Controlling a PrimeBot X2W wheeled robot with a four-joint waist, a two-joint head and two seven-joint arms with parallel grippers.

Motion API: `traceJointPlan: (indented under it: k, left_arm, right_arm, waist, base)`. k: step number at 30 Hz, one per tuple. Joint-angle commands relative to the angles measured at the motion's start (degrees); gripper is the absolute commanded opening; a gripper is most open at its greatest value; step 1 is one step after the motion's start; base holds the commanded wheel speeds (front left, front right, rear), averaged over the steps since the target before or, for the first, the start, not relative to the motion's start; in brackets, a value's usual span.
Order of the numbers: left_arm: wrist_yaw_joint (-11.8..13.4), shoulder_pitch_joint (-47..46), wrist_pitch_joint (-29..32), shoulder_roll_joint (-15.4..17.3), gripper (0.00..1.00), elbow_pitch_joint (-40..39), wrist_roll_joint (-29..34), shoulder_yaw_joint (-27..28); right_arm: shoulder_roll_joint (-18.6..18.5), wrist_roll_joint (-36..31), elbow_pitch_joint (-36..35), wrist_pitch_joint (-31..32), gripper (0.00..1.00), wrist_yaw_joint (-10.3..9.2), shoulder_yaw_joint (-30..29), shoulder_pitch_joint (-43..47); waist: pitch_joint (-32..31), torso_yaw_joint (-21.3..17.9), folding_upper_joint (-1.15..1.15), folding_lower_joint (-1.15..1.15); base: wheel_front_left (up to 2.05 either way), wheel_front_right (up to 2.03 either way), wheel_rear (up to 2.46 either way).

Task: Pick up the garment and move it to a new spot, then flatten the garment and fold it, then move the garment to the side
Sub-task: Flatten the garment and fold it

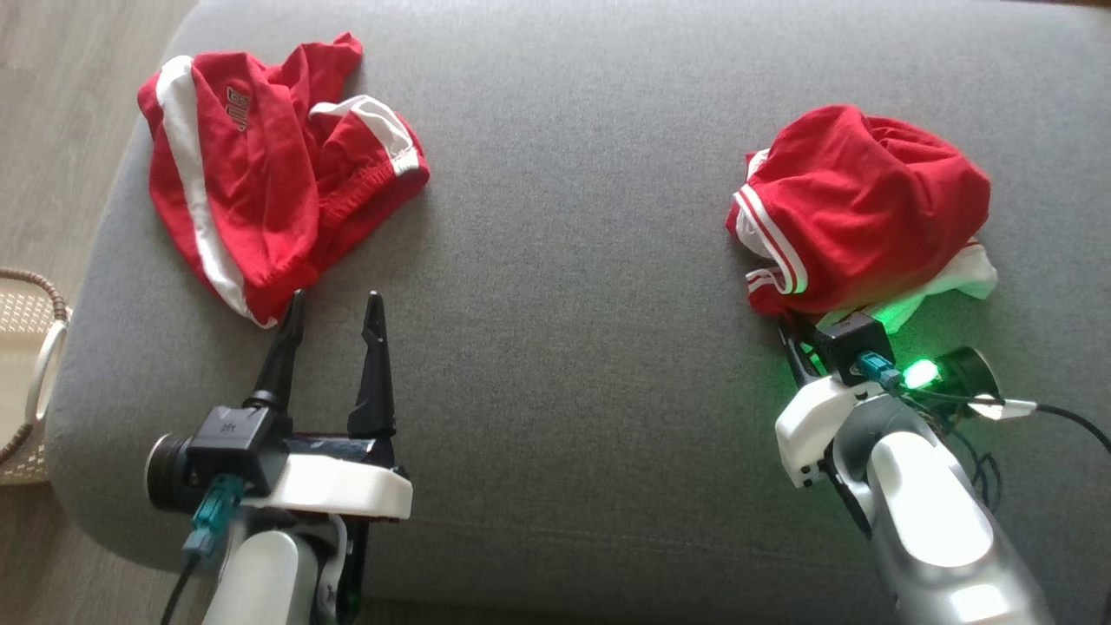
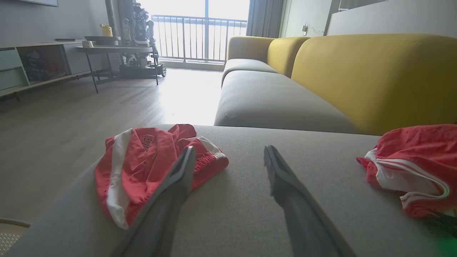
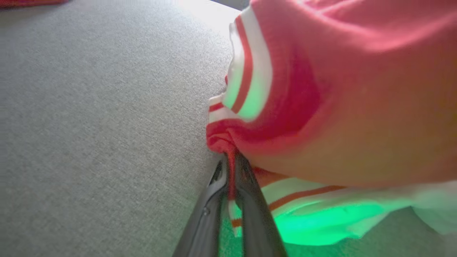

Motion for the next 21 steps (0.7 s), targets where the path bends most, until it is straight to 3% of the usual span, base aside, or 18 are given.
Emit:
traceJointPlan:
  k: [1, 7, 14, 21]
  left_arm:
    - [0.29, -2.10, -0.28, 0.07, 1.00, -1.60, -0.20, 1.51]
    - [0.27, -1.32, -0.28, 0.07, 1.00, -1.47, -0.12, 1.72]
    - [0.08, -0.51, -0.28, 0.07, 1.00, -1.22, -0.05, 1.54]
    - [0.16, 0.65, -0.28, 0.07, 1.00, -0.92, -0.11, 1.11]
  right_arm:
    - [0.19, 0.44, -1.32, -0.91, 0.00, -0.02, 1.55, -2.11]
    - [0.19, 3.81, -1.62, -2.15, 0.00, -0.02, 4.75, -3.21]
    - [0.19, 15.82, -5.70, -2.42, 0.00, -0.02, 17.76, -9.52]
    - [0.19, 32.08, -14.03, -3.63, 0.00, -0.02, 27.85, -22.00]
  waist:
    - [-0.44, -0.04, 0.00, 0.00]
    - [-2.15, -0.14, 0.00, 0.00]
    - [-3.99, -0.02, 0.00, 0.00]
    - [-5.72, 0.19, 0.00, 0.00]
  base:
    - [0.00, 0.00, 0.00]
    - [0.00, 0.00, 0.00]
    - [0.00, 0.00, 0.00]
    - [0.00, 0.00, 0.00]
